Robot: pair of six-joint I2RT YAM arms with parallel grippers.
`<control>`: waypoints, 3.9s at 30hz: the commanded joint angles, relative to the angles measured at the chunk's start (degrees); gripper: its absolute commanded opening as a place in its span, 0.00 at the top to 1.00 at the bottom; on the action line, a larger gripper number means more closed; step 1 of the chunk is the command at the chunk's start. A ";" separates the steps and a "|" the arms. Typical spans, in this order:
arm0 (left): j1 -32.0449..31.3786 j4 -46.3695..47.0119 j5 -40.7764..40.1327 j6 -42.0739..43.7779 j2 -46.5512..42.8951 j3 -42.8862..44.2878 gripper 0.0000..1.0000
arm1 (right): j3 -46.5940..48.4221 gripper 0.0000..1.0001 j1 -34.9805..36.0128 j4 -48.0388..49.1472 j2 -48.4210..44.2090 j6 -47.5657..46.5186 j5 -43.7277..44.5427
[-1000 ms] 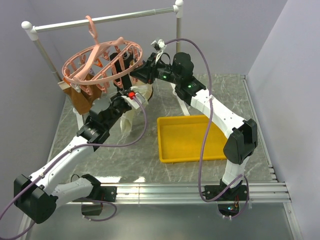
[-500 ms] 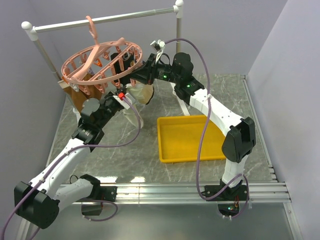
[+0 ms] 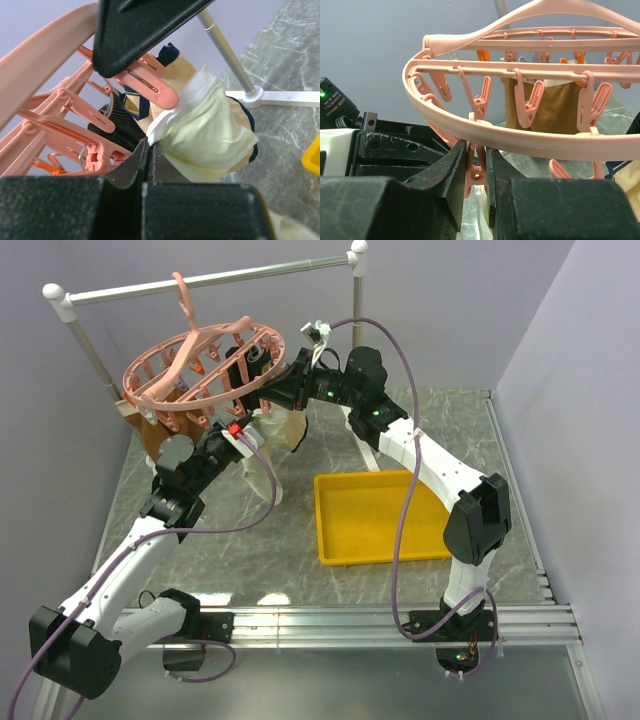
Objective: Clip the underwear to the hanger
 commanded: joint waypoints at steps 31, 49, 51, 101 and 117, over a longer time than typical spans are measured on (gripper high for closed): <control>0.29 -0.78 3.32 -9.80 2.53 8.72 1.00 | -2.62 1.00 -0.42 6.26 -1.54 -0.64 -2.14; 0.20 -0.34 3.23 -10.59 2.53 8.46 1.00 | -1.39 0.83 -0.33 4.77 -1.89 -0.90 -0.73; 0.21 -0.34 2.80 -11.20 2.44 8.37 0.99 | -1.31 0.83 -0.33 4.94 -1.89 -0.64 -0.56; 0.29 -0.61 4.29 -24.75 3.41 10.39 1.00 | -4.65 0.56 -0.33 9.25 -3.30 -1.78 -1.43; 0.29 -3.33 3.23 -24.39 3.85 11.01 0.90 | -4.12 0.24 -0.33 5.21 -5.14 -4.06 -0.20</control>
